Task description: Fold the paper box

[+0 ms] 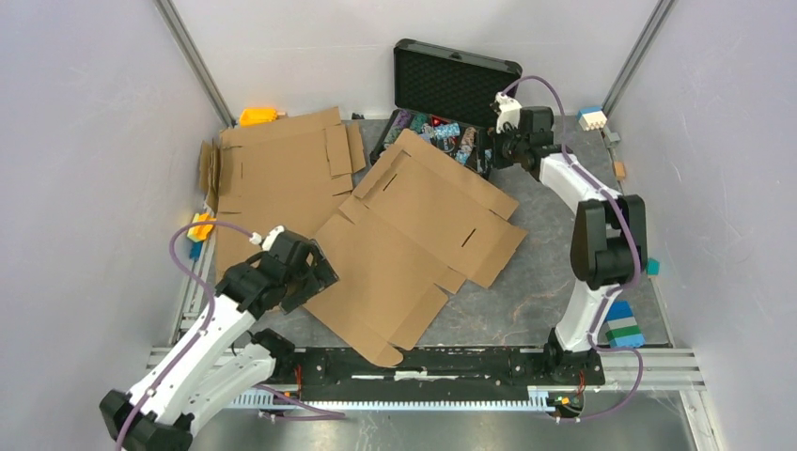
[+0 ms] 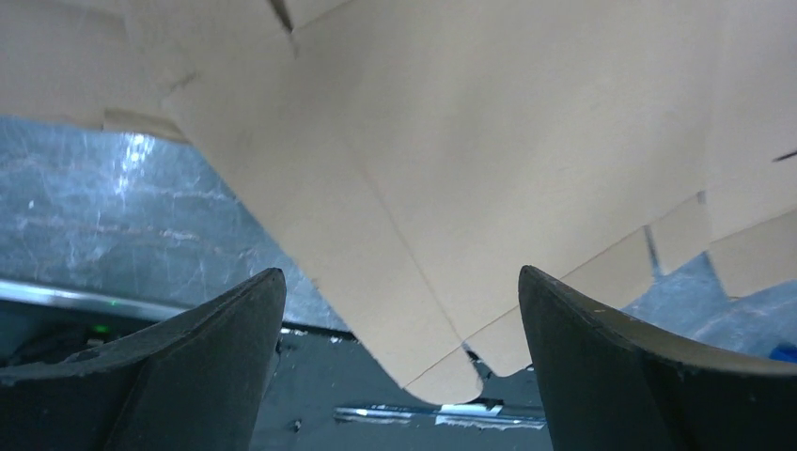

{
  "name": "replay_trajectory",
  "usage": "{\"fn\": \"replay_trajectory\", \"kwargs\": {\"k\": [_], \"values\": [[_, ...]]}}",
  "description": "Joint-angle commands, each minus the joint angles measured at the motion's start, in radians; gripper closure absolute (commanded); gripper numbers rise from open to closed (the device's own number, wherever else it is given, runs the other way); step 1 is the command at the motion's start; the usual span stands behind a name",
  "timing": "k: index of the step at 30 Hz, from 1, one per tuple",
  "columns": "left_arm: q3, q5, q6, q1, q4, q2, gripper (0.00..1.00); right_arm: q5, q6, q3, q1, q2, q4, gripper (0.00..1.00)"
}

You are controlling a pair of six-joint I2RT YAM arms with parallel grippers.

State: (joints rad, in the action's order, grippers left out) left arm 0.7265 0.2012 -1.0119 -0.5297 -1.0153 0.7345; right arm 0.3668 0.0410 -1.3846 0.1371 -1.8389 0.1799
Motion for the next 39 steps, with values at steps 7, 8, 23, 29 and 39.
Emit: {"fn": "replay_trajectory", "kwargs": {"k": [7,8,23,29,39], "values": [[-0.091,-0.085,-0.051,0.002,0.033,0.104,0.0,0.312,-0.104,-0.29,0.005,-0.216,0.089,0.21],[-0.104,-0.097,-0.052,0.002,0.048,0.104,0.0,0.315,-0.11,-0.289,0.011,-0.222,0.095,0.21],[-0.2,-0.319,0.09,0.002,0.359,0.143,0.08,0.328,-0.169,-0.277,0.046,-0.261,0.19,0.45],[-0.2,-0.317,0.11,0.002,0.389,0.12,0.21,0.324,-0.165,-0.221,0.048,-0.194,0.172,0.67],[-0.166,-0.338,0.21,0.003,0.376,0.082,0.18,0.278,-0.136,-0.081,0.048,-0.001,0.122,1.0]]}}
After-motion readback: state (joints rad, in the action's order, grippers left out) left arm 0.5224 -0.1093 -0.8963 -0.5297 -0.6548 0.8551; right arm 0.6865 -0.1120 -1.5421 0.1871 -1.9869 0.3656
